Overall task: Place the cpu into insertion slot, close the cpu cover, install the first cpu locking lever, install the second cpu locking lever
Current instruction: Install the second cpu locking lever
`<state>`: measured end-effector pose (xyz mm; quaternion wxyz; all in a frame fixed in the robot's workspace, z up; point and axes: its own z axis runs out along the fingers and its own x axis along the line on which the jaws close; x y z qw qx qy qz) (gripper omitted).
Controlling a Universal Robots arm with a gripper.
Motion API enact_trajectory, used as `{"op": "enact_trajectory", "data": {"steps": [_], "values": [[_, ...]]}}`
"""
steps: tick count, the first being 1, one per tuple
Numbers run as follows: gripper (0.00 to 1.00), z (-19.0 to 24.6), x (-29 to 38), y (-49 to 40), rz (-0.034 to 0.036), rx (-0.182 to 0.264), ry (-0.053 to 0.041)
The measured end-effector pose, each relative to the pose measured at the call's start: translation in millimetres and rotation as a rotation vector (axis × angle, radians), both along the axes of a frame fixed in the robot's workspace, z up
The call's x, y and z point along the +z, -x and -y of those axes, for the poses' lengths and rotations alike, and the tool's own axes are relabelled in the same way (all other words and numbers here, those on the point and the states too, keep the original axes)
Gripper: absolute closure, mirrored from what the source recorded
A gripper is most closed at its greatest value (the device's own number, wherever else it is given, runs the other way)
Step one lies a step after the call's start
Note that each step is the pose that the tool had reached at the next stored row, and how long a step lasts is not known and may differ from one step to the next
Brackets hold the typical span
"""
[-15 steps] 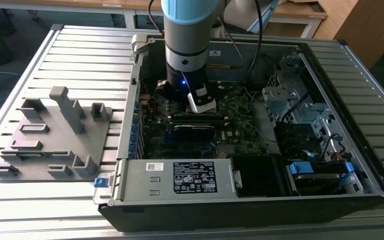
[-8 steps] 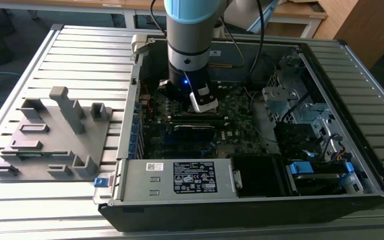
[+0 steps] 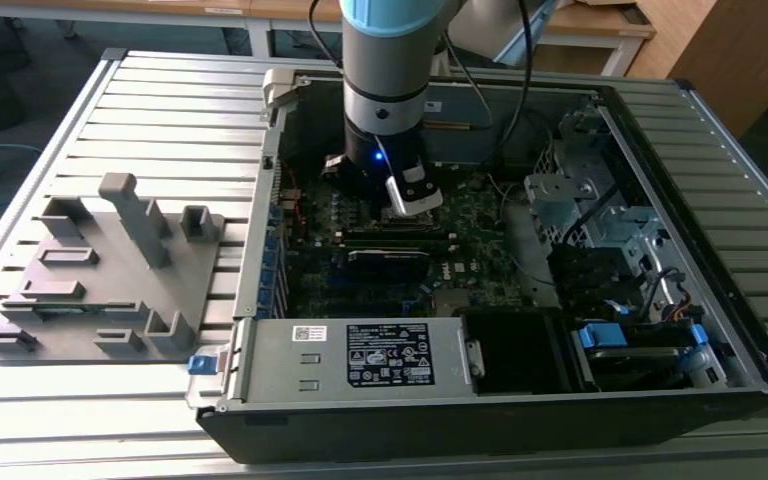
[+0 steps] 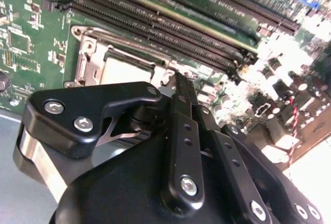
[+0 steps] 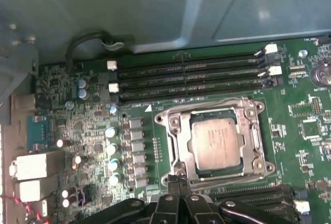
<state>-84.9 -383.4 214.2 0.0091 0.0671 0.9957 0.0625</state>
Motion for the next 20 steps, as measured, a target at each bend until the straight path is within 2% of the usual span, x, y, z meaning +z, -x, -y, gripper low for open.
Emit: {"op": "enact_trajectory", "data": {"steps": [3, 9, 14, 20], "values": [[0.89, -6.7, -0.1, -1.2, 0.0000, 0.000, 0.0131], [0.89, -16.8, -0.6, -8.3, 0.0000, -0.001, 0.0348], [0.89, -22.6, -1.0, -17.9, -0.0001, -0.002, 0.0510], [0.89, -28.9, -1.7, -31.2, 0.0000, -0.002, 0.0630]]}}
